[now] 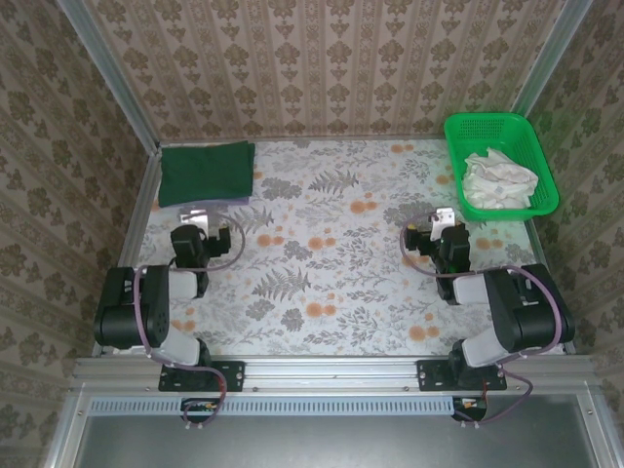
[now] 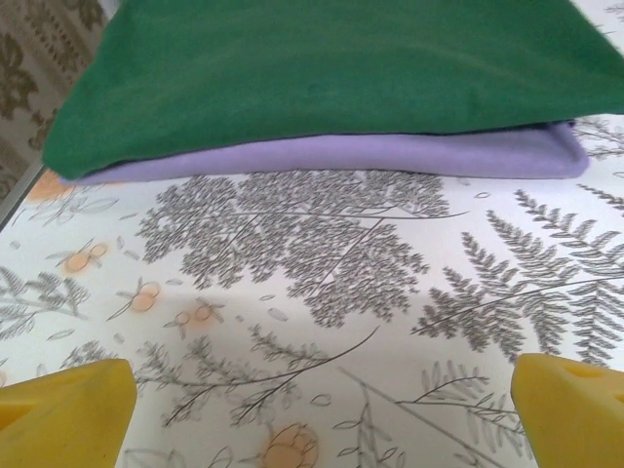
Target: Fold and stack the t-shirts
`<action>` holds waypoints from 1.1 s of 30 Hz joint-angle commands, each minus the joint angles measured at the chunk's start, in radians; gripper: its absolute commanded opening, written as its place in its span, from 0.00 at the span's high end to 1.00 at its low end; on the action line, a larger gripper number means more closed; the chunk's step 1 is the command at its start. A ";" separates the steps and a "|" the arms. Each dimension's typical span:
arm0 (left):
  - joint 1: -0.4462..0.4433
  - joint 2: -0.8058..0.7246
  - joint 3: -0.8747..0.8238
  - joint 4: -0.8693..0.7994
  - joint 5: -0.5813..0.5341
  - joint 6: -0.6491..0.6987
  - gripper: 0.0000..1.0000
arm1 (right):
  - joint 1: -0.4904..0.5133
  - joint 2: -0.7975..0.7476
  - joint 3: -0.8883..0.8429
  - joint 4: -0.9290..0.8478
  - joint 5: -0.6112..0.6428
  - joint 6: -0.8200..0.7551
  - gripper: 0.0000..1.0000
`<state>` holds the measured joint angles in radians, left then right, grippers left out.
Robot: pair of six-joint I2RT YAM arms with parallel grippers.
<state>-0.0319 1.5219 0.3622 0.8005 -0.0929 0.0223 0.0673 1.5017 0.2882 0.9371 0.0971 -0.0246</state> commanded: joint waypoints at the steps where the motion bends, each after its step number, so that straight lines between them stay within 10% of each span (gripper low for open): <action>1: -0.020 0.016 0.021 0.101 0.001 0.048 0.00 | 0.012 0.030 -0.041 0.221 -0.018 -0.018 0.00; 6: 0.015 0.015 0.047 0.044 0.049 0.018 0.00 | -0.035 0.034 0.116 -0.065 0.008 0.052 0.01; 33: 0.009 0.013 0.041 0.056 0.036 0.024 0.00 | -0.050 0.029 0.109 -0.058 -0.021 0.060 0.01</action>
<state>-0.0193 1.5311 0.3889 0.8234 -0.0631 0.0315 0.0154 1.5295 0.3946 0.8860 0.0956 0.0265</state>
